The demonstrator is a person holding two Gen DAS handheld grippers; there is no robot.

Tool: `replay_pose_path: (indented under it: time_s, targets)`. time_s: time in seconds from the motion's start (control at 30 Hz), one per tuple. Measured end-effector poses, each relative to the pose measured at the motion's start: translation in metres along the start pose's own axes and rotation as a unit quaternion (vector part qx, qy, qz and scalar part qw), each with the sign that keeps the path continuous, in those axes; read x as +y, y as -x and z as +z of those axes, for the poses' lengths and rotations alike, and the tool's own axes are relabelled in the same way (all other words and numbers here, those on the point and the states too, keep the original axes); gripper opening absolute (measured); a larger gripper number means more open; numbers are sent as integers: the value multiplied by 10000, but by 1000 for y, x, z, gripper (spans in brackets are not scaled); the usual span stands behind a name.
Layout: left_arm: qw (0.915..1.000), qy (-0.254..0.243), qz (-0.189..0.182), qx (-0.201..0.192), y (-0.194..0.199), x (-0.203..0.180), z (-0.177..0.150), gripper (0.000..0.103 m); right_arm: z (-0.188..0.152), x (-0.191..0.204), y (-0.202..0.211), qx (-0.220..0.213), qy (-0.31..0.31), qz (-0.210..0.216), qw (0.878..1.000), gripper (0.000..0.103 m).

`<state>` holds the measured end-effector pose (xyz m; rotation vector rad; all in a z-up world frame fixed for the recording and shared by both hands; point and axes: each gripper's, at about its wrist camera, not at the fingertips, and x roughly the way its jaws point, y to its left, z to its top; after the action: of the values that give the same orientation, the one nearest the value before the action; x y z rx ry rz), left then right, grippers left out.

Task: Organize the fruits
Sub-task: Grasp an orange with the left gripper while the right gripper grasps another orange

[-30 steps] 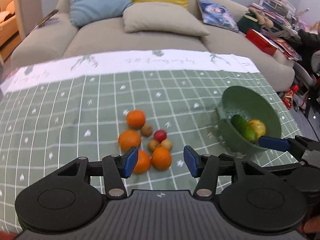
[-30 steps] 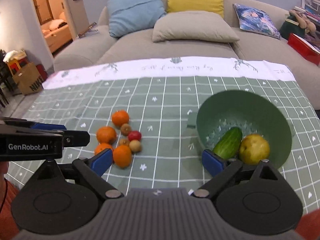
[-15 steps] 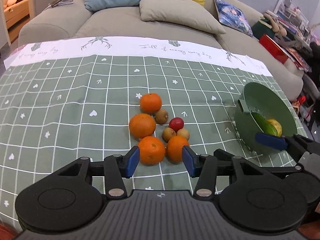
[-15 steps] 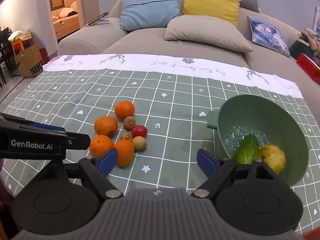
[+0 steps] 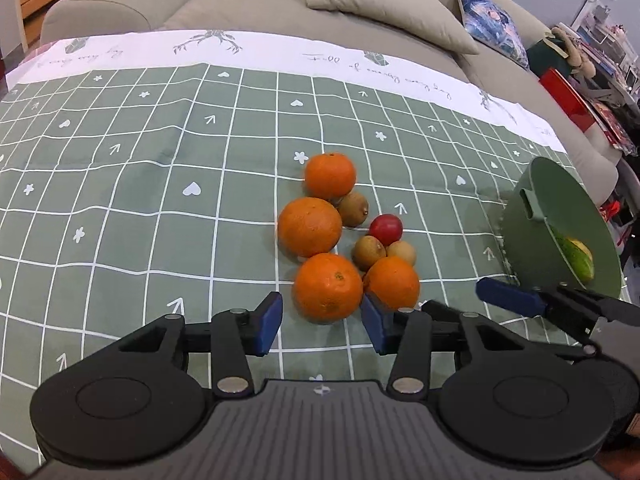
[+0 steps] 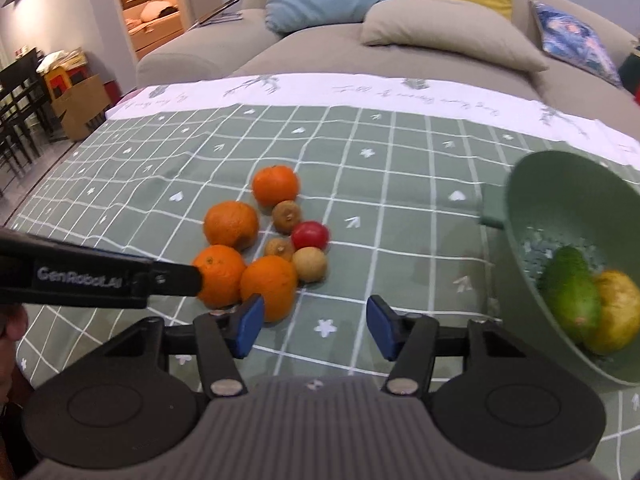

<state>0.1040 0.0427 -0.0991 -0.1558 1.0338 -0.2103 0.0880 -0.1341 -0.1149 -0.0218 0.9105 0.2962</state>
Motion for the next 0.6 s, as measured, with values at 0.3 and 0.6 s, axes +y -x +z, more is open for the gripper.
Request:
replay_pose_path:
  time_s: [0.3, 0.6]
  targets:
    - [9989, 377, -164, 244, -10, 11, 7, 52, 3, 12, -19, 108, 219, 364, 9990, 48]
    - [9972, 543, -292, 434, -21, 11, 16, 52, 7, 10, -36, 205, 143, 549, 9982, 36]
